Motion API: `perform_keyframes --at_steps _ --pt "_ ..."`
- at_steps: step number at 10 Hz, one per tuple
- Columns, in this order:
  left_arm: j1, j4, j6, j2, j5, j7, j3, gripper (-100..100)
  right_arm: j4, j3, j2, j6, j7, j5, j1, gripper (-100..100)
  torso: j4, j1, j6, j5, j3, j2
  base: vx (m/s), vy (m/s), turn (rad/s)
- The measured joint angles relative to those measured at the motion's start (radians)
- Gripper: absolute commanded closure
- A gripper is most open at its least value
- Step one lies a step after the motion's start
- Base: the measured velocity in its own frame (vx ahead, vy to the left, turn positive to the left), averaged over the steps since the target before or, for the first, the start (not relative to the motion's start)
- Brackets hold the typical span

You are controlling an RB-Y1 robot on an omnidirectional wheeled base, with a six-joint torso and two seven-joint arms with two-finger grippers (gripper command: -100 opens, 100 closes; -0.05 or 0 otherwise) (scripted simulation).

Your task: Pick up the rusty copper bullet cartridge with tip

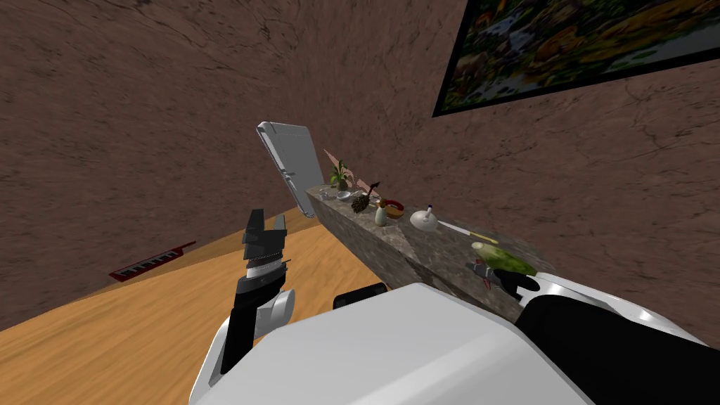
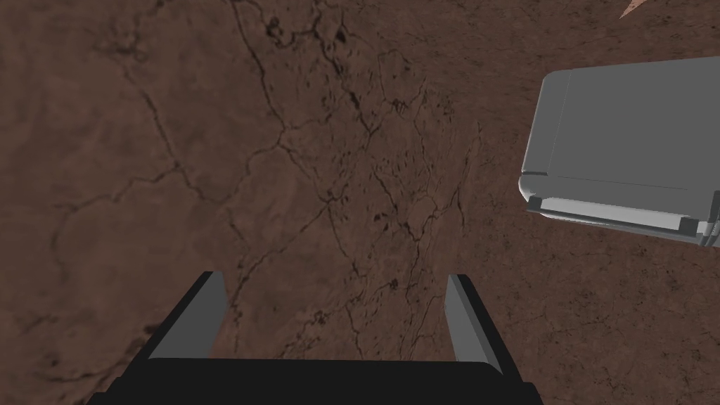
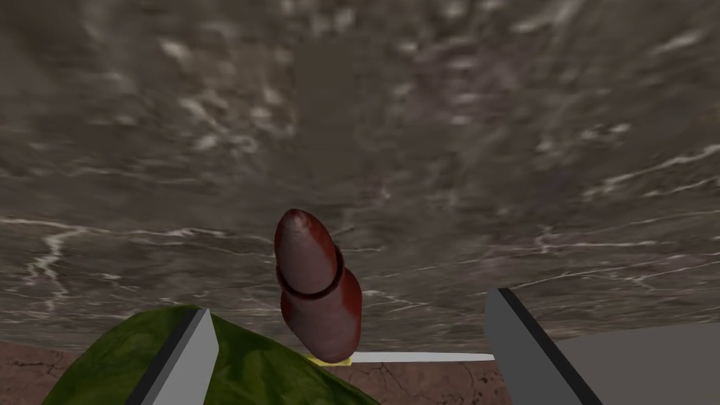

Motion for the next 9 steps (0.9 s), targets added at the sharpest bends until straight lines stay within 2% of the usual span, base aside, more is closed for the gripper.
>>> perform_keyframes --at_steps 1,5,6,7,9 --pt "0.000 0.000 0.000 0.000 0.000 0.000 0.000 0 0.003 0.001 0.001 -0.002 0.000 0.000 -0.001 100 0.000 0.000 0.000 0.000 -0.001 -0.001 0.000 0.000 0.000" --pt "0.000 0.000 0.000 0.000 0.000 0.000 0.000 0 0.003 0.000 0.001 -0.001 0.000 0.001 -0.001 100 -0.001 0.000 -0.001 -0.001 -0.002 -0.004 -0.001 -0.001 -0.003" --pt "0.000 0.000 0.000 0.000 0.000 0.000 0.000 0 0.003 0.000 0.001 -0.001 0.000 0.001 -0.001 0 -0.001 0.000 -0.001 -0.001 -0.002 -0.004 0.000 0.000 0.000" --pt "0.000 0.000 0.000 0.000 0.000 0.000 0.000 0 0.003 0.000 0.001 -0.001 0.000 0.001 -0.001 100 -0.001 0.000 -0.001 -0.001 -0.002 -0.004 0.032 0.000 -0.149" --pt "0.000 0.000 0.000 0.000 0.000 0.000 0.000 0 -0.039 -0.018 -0.021 0.011 0.000 -0.008 0.023 100 -0.001 0.002 0.001 0.000 -0.003 -0.006 0.057 0.013 -0.168"
